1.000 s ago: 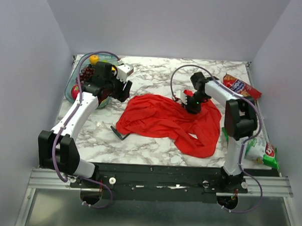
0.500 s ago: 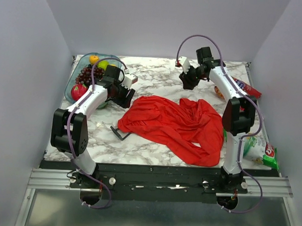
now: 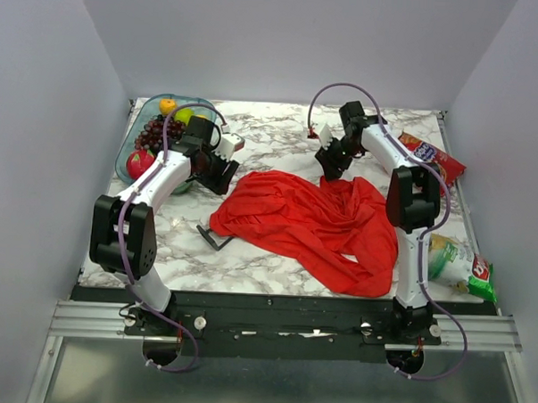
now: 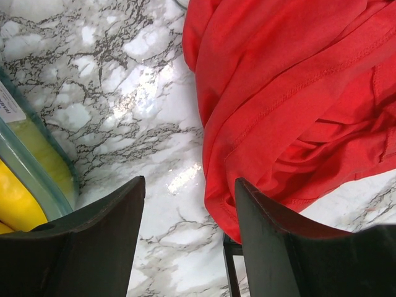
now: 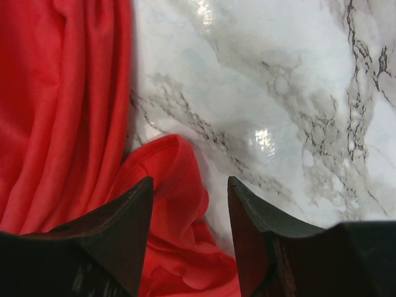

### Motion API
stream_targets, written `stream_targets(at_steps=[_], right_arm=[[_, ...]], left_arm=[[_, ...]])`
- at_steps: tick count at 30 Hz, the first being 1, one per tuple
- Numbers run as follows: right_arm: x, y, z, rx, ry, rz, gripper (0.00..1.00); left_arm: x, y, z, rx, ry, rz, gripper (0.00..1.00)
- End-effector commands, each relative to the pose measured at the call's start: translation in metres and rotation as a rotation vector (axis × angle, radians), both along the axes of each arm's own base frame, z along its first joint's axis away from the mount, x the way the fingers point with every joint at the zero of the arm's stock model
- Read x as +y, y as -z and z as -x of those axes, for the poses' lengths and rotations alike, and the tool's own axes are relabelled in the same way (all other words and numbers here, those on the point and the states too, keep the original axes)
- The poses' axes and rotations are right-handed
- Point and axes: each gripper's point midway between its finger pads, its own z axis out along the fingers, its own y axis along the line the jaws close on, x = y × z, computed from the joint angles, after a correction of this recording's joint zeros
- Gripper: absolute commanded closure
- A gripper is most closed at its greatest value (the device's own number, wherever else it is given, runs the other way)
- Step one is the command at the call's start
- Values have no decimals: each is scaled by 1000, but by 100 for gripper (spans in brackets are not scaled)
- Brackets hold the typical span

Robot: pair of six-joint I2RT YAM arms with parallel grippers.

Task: Remove the brooch from the garment

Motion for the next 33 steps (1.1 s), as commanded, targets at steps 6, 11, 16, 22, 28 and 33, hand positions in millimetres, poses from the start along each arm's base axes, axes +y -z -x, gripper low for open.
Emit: stream_targets(at_steps=[6,11,16,22,28,33], right_arm=[[-4,17,12,160,0,75,72],[0,-24,-1,45,57,12,94],[-2,-96,-41,-174,163,-124,99],[-36,-153,-80,-318,313,-208,100],[-66,-208,-103,-461,404,-264,100],[-103,-279,-116,-636,502,-323,100]], left_arm=[[-6,16,1,90,44,-8,32],[-19,29,15,233,116,41,35],[-18,45,18,288,113,20,38],[-14,71,27,428,171,-50,48],[-14,69,19,416,189,-61,95],[-34,-62,-66,-126,225,25,100]])
